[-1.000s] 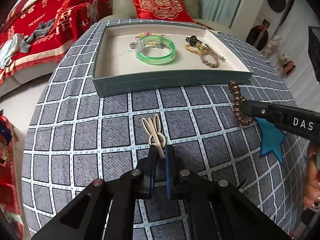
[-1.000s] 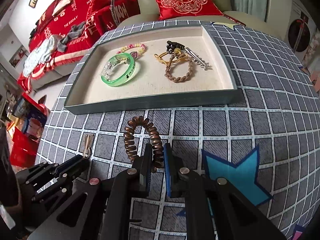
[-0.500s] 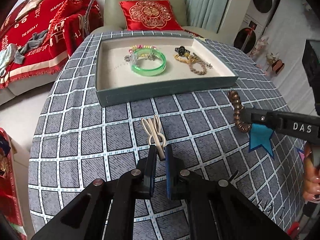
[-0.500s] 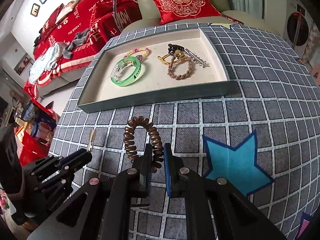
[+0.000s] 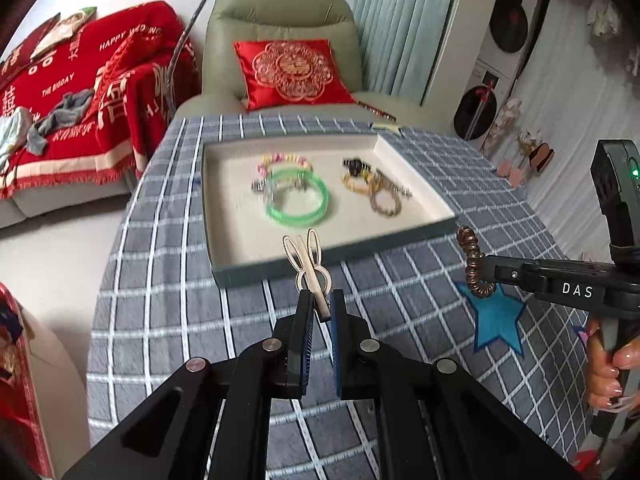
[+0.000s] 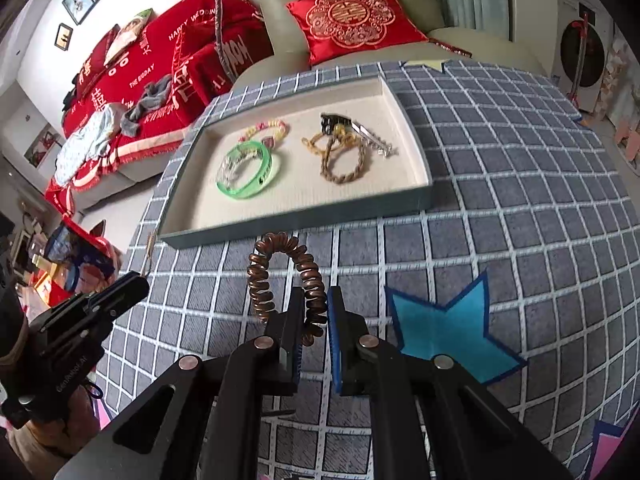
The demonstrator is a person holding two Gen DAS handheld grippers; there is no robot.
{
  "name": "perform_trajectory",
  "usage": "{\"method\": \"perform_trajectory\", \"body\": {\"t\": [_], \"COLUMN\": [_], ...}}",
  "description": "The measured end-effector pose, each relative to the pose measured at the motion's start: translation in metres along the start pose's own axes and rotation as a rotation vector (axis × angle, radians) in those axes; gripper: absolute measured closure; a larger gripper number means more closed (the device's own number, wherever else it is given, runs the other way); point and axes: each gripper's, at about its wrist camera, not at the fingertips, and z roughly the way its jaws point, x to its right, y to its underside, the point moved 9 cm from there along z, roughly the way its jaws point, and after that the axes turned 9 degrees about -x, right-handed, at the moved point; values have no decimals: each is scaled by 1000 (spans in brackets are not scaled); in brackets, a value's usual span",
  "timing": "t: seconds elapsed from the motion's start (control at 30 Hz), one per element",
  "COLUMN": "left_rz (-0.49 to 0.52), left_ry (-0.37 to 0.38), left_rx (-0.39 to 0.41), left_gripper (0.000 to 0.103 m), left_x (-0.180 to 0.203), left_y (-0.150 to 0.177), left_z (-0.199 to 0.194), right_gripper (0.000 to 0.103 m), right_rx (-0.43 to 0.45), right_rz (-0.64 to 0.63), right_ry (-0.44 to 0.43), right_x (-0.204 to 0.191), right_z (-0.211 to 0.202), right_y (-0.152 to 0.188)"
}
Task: Organize jewelry
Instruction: 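Carry the bunny clip and coil hair tie over the tray with both grippers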
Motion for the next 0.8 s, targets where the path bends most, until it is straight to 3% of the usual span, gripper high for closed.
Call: {"method": "perform_trajectory", "body": {"t": [0.33,0.8], "left_rz": [-2,34], "left_ry": [-2,18], "left_rx": [37,-32], "left_gripper": [81,81], "left_x": [-14,-10], "left_y": [-43,-80], "left_z": [3,51], "right_gripper": [91,91], "right_rx": [49,42], "right_rz": [4,37], "right_ry": [2,19], "right_x": [-5,11], "right_z": [-13,12], "right_y": [-44,-91]}}
